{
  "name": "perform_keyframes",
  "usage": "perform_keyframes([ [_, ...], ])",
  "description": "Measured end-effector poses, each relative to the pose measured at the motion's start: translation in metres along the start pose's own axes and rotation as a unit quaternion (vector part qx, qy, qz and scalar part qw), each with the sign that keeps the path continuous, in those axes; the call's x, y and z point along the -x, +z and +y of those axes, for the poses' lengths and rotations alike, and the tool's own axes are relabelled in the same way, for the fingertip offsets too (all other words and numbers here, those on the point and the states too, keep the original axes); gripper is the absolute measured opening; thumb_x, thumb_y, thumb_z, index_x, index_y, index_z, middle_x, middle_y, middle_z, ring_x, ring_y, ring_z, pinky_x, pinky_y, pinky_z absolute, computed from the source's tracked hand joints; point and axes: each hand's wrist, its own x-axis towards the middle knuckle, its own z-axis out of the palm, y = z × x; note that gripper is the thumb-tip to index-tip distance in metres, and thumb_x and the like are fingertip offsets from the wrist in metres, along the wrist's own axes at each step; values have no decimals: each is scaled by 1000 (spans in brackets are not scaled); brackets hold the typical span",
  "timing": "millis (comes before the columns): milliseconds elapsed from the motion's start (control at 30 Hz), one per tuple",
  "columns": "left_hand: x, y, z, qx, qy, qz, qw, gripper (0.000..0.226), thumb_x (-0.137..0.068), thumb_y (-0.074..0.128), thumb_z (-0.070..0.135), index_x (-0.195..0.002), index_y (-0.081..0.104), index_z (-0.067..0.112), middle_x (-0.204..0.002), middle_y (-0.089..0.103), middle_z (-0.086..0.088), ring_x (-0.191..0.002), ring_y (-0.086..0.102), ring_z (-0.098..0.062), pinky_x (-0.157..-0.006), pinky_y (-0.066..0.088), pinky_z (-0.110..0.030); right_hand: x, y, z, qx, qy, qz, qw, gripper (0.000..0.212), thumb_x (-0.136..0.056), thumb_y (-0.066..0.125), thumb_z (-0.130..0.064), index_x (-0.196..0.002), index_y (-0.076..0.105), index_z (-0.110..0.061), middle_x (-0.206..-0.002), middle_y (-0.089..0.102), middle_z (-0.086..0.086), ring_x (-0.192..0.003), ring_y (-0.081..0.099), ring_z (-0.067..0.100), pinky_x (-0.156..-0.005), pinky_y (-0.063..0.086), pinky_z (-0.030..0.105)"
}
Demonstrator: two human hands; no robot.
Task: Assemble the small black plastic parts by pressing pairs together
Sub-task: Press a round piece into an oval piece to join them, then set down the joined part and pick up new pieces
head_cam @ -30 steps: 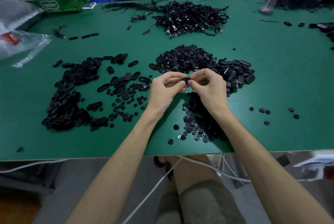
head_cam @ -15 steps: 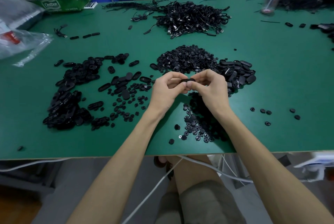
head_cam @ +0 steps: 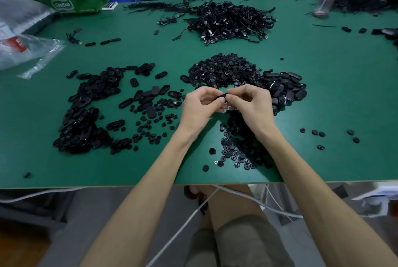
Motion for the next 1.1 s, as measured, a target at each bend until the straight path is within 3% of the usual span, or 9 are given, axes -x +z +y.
perform_keyframes([
  [100,0,0,0,-1,-3,4,1000,16,-92,74,-2,-107,70,-4,-95,76,-20,-85,77,-32,-83,64,-43,0,0,0,2,-5,-1,1000,7,-89,78,-10,-96,78,-13,-83,77,2,-79,75,23,-80,63,42],
  [267,0,2,1,-26,-1,13,1000,12,-91,71,-5,-102,71,1,-95,76,-18,-84,77,-28,-80,64,-37,1,2,-1,14,-15,-14,1000,12,-90,77,-8,-89,75,-19,-82,77,1,-78,75,18,-75,62,33],
  [433,-1,4,1,-67,0,29,997,14,-86,72,-3,-95,69,7,-93,74,-13,-81,75,-32,-83,63,-44,2,4,-4,26,-17,-24,999,10,-88,78,-8,-88,75,-17,-78,77,0,-71,73,14,-71,58,26],
  [533,-1,4,2,-70,-1,29,997,14,-85,72,-4,-92,68,8,-89,73,-12,-73,73,-26,-81,63,-46,3,4,-5,33,-14,-26,999,11,-87,79,-7,-86,75,-18,-77,76,1,-71,73,18,-72,60,33],
  [733,1,0,4,-10,-3,30,999,13,-90,73,-7,-102,72,-5,-91,76,-21,-78,77,-32,-77,64,-37,4,2,-6,20,-28,-19,999,16,-91,72,-5,-98,75,-19,-81,76,3,-79,74,25,-80,61,51],
  [900,1,1,7,-32,12,40,999,14,-91,72,-6,-105,73,-4,-95,76,-18,-82,77,-28,-80,64,-36,4,2,-7,25,-33,-23,999,24,-92,64,1,-93,78,-18,-87,77,0,-82,75,20,-78,63,47],
  [1000,5,3,16,-103,37,35,993,16,-96,68,0,-111,73,3,-103,76,-9,-94,75,-20,-85,63,-35,5,3,-10,30,-23,9,999,24,-93,63,0,-96,80,-17,-90,78,-4,-83,75,15,-79,63,43],
  [1100,8,-12,35,-187,52,60,979,17,-102,59,6,-114,71,12,-112,72,0,-97,72,-11,-81,61,-23,3,-1,-10,35,-12,102,994,23,-94,61,-5,-103,77,-20,-100,75,-2,-88,71,18,-82,61,42],
])
